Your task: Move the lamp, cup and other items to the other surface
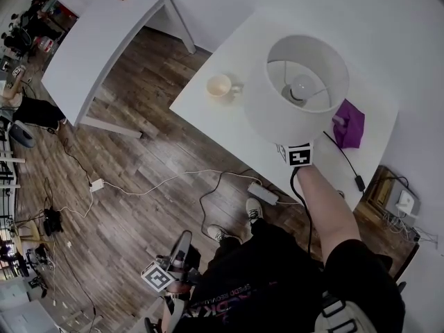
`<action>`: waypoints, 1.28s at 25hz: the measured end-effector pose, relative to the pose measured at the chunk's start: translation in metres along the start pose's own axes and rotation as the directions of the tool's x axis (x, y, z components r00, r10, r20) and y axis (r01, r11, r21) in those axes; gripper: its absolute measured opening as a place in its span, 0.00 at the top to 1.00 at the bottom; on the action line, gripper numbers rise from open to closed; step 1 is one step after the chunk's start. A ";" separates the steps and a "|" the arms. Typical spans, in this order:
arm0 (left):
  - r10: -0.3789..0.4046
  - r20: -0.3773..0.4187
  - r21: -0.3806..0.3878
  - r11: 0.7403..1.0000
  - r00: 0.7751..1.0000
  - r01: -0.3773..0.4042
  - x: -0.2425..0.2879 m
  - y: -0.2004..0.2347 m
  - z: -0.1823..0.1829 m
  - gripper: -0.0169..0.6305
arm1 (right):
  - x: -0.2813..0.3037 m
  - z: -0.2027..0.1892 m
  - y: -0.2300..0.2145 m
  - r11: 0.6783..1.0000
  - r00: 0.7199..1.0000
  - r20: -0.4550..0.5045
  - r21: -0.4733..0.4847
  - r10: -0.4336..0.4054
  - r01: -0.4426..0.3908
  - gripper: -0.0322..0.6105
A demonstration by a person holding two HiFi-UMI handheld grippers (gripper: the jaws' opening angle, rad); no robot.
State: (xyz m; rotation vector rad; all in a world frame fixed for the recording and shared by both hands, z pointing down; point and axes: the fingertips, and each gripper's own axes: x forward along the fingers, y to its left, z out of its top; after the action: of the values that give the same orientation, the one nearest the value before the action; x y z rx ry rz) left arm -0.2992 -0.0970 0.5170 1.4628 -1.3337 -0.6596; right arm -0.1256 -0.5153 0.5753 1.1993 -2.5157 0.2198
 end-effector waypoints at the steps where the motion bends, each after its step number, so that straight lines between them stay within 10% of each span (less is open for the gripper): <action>1: -0.010 0.002 -0.010 1.000 1.000 0.010 0.001 -0.002 0.001 0.98 | -0.002 0.001 0.000 1.000 1.000 0.002 0.003 -0.002 0.002 0.70; 16: -0.121 -0.104 0.003 0.992 0.987 0.122 0.003 -0.012 0.033 0.98 | -0.057 0.026 0.003 0.995 0.995 0.030 -0.004 -0.097 0.097 0.70; 32: -0.264 -0.275 -0.027 0.963 0.924 0.268 -0.014 -0.017 0.037 0.98 | -0.188 0.030 -0.010 0.936 0.935 0.061 0.057 -0.350 0.346 0.70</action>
State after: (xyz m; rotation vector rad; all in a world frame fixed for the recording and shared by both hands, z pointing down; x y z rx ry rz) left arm -0.3287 -0.0975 0.4859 1.6946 -0.9330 -0.5934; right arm -0.0155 -0.3943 0.4780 1.6709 -2.3116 0.1478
